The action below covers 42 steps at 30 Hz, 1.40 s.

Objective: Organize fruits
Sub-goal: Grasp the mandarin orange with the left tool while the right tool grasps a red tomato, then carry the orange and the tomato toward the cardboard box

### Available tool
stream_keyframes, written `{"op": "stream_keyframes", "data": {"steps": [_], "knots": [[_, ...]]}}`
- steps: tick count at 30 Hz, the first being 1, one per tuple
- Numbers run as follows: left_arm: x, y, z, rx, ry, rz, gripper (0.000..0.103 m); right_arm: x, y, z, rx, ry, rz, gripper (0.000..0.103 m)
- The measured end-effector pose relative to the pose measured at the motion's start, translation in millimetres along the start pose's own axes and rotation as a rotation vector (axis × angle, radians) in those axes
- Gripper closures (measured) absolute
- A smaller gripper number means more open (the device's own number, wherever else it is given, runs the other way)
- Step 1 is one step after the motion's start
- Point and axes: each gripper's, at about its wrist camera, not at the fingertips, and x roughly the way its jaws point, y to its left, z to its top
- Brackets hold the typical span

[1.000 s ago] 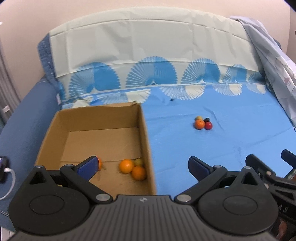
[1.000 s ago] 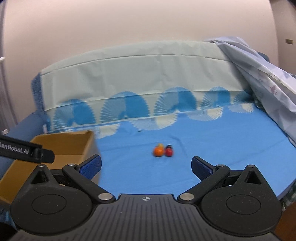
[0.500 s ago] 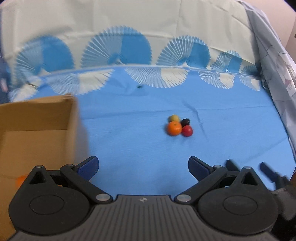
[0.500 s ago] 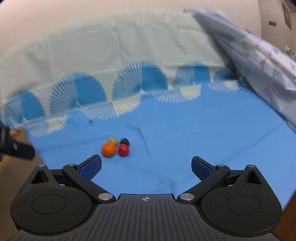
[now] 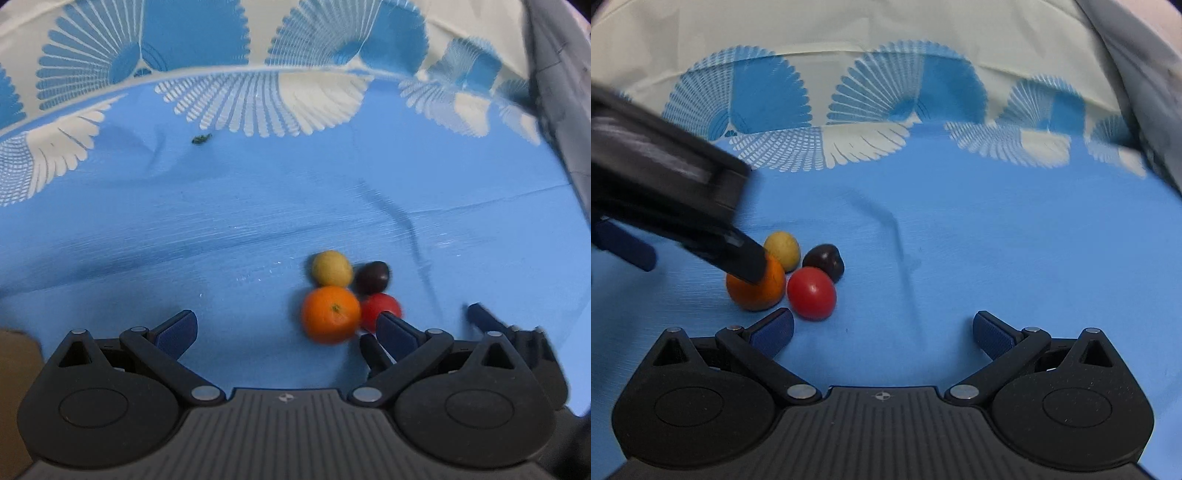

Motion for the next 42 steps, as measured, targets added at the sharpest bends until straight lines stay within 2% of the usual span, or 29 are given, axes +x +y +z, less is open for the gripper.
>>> {"op": "stream_keyframes", "data": {"steps": [1,6,12,14,16,17,18,19,20,26,30,36,42], "knots": [[5,2,2,-0.002,0.007,0.017,0.000,2,-1,2,-0.004,-0.005,-0.001,0.001],[10,19,5,-0.066,0.005,-0.037,0.000,7,-8,6,0.026,-0.003,-0.035,0.001],[13,5,3,0.003,0.016,-0.024,0.000,6,3,7,-0.050,-0.018,-0.039,0.002],[14,1,4,0.007,0.005,-0.014,0.003,4,4,6,-0.064,-0.024,-0.014,0.010],[14,-3,5,0.017,0.000,-0.011,0.010,2,2,8,-0.062,-0.029,0.035,0.039],[13,-5,5,0.028,-0.009,-0.019,0.021,1,3,8,-0.068,-0.033,0.039,0.046],[11,-7,5,0.042,-0.016,-0.034,0.042,0,3,8,-0.076,-0.032,0.045,0.063],[8,-10,5,0.057,-0.026,-0.065,0.057,-1,3,8,-0.076,-0.033,0.047,0.072],[7,-12,5,0.062,-0.020,-0.081,0.062,-1,2,9,-0.067,-0.033,0.049,0.072],[3,-15,1,0.075,-0.048,-0.065,0.062,-4,-12,8,-0.002,-0.045,0.016,0.072],[-18,-12,-10,0.058,-0.076,-0.048,0.062,-7,-21,9,0.057,-0.068,-0.001,0.072],[-85,-1,-47,0.007,-0.119,-0.042,0.062,-18,-21,7,0.081,-0.119,-0.012,0.072],[-163,19,-96,-0.027,-0.161,-0.019,0.062,-57,-13,4,0.107,-0.127,-0.023,0.072]]}}
